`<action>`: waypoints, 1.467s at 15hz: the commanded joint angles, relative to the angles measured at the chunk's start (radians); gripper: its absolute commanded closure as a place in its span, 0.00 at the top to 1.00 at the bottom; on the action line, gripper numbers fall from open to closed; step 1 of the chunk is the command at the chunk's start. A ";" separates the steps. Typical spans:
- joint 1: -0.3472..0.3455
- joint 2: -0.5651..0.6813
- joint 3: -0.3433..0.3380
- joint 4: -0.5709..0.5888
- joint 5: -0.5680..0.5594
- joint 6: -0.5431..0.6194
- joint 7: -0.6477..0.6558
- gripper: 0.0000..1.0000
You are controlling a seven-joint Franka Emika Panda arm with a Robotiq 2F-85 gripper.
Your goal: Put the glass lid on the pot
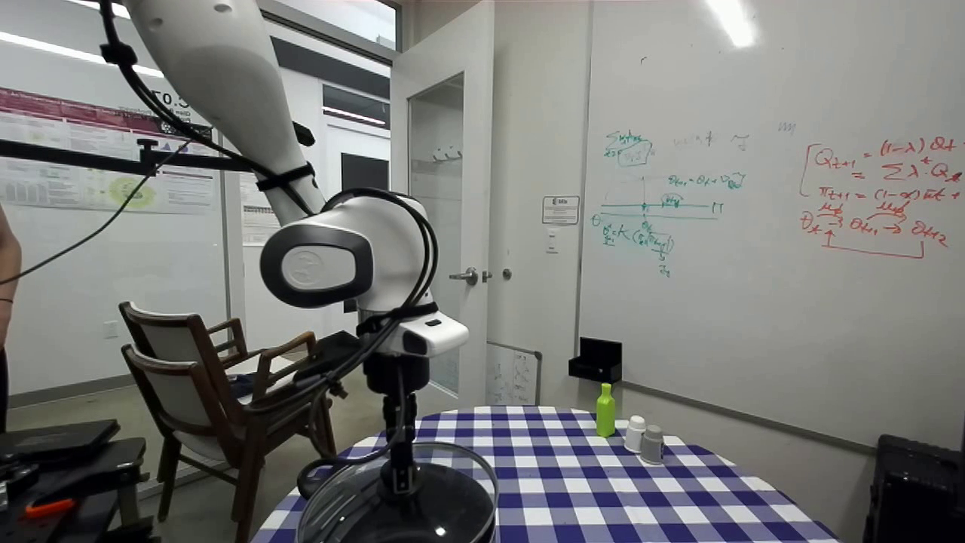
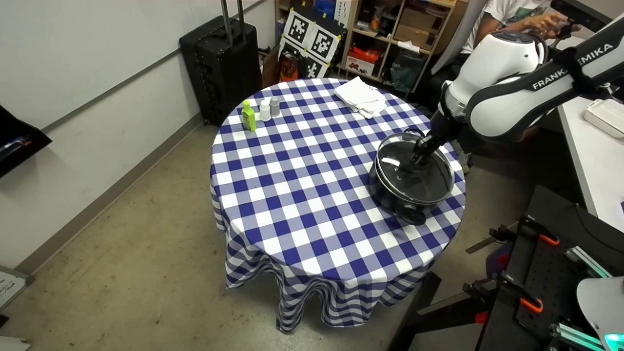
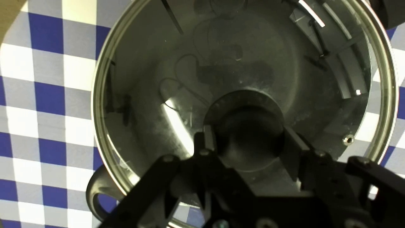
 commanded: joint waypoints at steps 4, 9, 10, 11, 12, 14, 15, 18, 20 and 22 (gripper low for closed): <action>0.008 -0.028 -0.011 -0.010 -0.016 -0.042 0.032 0.26; 0.005 -0.028 -0.007 -0.012 -0.011 -0.038 0.030 0.26; 0.004 -0.028 -0.006 -0.012 -0.010 -0.038 0.029 0.26; 0.004 -0.028 -0.006 -0.012 -0.011 -0.039 0.029 0.26; 0.005 -0.028 -0.008 -0.012 -0.013 -0.042 0.030 0.26; 0.006 -0.028 -0.009 -0.012 -0.014 -0.045 0.031 0.26; 0.008 -0.027 -0.010 -0.011 -0.016 -0.045 0.033 0.26; 0.007 -0.027 -0.008 -0.012 -0.015 -0.050 0.032 0.83; 0.005 -0.030 -0.006 -0.011 -0.011 -0.054 0.031 0.97; 0.005 -0.032 -0.005 -0.012 -0.011 -0.058 0.031 1.00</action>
